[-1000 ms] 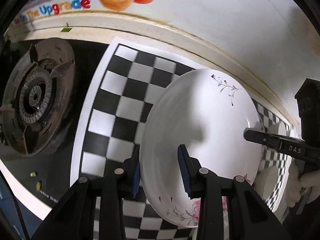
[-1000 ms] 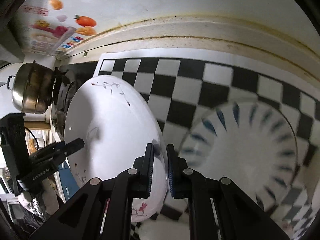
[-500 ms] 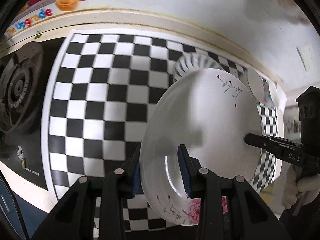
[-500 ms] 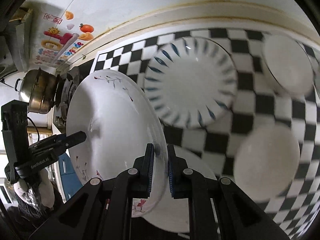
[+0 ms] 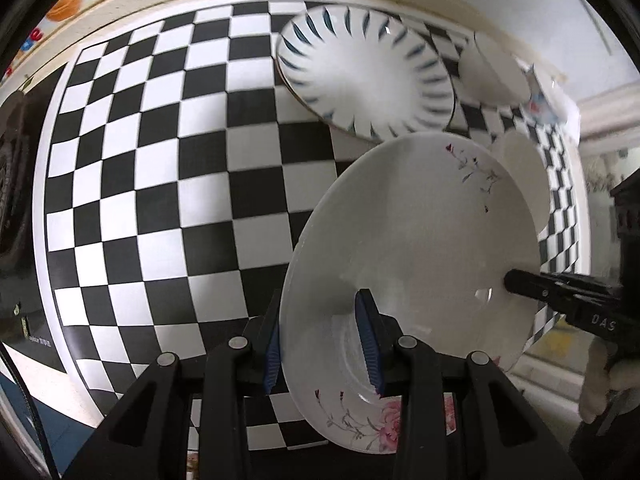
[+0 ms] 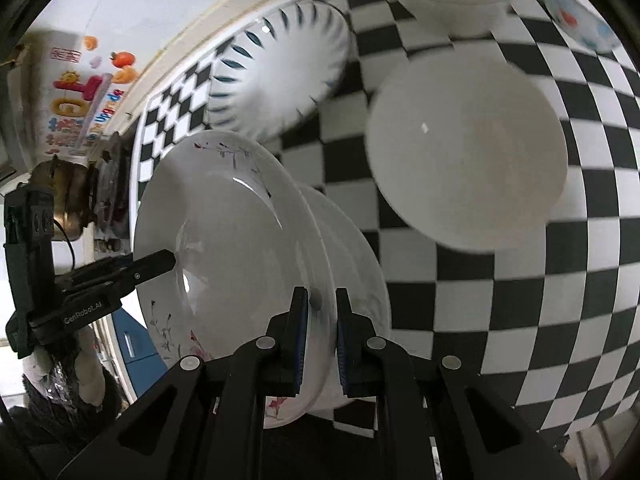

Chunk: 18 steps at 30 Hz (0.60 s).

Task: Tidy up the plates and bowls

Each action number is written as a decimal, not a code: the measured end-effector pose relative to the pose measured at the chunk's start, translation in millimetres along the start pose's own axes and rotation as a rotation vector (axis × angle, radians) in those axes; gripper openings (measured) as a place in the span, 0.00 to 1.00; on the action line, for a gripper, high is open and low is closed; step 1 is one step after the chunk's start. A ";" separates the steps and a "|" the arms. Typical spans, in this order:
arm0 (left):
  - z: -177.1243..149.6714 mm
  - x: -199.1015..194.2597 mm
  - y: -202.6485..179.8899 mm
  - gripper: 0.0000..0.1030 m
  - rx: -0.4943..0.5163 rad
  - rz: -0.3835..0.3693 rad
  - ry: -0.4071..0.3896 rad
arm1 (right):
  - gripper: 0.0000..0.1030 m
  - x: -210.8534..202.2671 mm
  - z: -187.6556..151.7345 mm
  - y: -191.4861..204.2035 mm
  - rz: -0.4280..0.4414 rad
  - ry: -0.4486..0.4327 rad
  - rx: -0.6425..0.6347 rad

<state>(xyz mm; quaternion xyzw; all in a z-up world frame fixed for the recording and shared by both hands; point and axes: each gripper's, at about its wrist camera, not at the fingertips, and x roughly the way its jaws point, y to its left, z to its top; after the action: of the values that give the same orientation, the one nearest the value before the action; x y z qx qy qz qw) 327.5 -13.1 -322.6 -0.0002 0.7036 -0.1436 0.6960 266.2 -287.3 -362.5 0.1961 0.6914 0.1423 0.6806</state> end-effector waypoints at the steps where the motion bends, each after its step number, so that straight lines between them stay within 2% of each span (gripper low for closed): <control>1: -0.7 4.5 -3.4 0.30 0.013 0.016 0.007 | 0.14 2.7 -1.0 -1.9 -0.008 0.004 0.004; 14: -5.7 29.7 -13.6 0.31 0.045 0.075 0.081 | 0.14 27.3 -5.1 -13.8 -0.034 0.054 0.016; 18: -5.8 29.5 -15.3 0.31 0.052 0.089 0.078 | 0.14 31.7 -5.3 -14.0 -0.027 0.062 0.017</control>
<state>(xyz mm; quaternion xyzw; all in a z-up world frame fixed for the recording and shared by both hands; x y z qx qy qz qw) 317.8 -32.5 -348.4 0.0547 0.7254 -0.1308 0.6735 259.9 -284.6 -396.9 0.1881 0.7158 0.1333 0.6592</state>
